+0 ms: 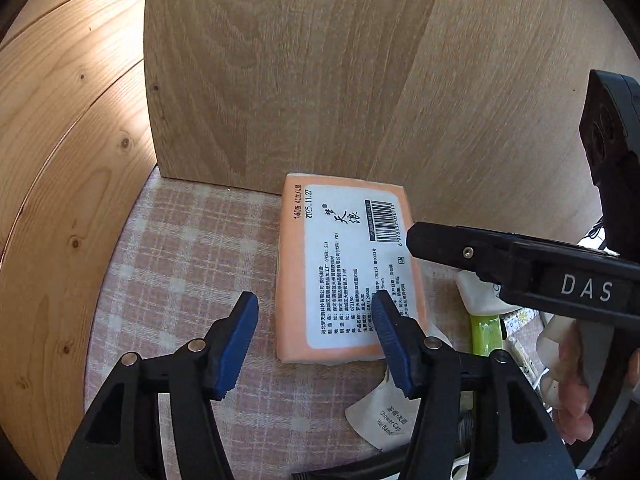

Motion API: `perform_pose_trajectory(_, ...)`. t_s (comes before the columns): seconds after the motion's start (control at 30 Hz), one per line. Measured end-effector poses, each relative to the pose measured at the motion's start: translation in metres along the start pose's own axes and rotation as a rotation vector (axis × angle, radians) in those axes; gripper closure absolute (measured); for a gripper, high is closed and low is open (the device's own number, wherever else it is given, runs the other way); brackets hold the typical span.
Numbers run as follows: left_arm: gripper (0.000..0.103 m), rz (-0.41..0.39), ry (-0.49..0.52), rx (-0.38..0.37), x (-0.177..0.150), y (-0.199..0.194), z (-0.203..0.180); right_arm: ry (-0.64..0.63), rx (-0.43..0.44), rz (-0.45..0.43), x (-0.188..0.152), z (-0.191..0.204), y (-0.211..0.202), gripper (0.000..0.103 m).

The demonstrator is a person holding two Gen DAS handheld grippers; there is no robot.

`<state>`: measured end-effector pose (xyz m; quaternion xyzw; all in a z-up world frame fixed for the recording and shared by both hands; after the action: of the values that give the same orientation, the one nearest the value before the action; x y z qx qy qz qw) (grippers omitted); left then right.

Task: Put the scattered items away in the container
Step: 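Close both grippers on the orange-and-white box from its sides, then carry the box with both grippers into the black tray and open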

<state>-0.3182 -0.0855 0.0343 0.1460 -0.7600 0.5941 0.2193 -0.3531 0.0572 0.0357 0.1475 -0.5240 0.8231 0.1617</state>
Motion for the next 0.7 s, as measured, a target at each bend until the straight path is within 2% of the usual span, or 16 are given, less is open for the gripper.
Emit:
perform_pose_trajectory(0.17,0.047,0.002,-0.025,-0.074,0.000,0.008,-0.004,0.035,0.060,0.050,-0.003,0.000,0.019,0.055)
perform_pose_trajectory(0.23,0.047,0.003,-0.025,-0.073,-0.003,0.008,-0.007,0.059,0.090,0.061,-0.005,0.002,0.023,0.060)
perform_pose_trajectory(0.33,0.047,-0.003,-0.030,-0.073,-0.009,0.002,-0.012,0.074,0.096,0.053,-0.007,0.005,0.018,0.060)
perform_pose_trajectory(0.53,0.049,-0.056,-0.018,-0.047,-0.022,-0.035,-0.033,0.029,0.128,0.002,-0.014,0.018,-0.016,0.060)
perform_pose_trajectory(0.7,0.049,-0.138,0.051,0.009,-0.032,-0.085,-0.066,0.003,0.158,-0.068,-0.026,0.024,-0.059,0.060)
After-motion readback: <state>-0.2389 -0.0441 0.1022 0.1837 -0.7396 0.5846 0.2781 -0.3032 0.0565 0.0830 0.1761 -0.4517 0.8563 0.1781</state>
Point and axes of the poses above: each gripper's, at about its wrist camera, not at the fingertips, and y roughly the way its jaws point, z to its left, x to its top, the point moved 1 cm from there along y, roughly the way its jaws point, and after that the axes turned 4 degrees about -z, right-handed, at the moved point
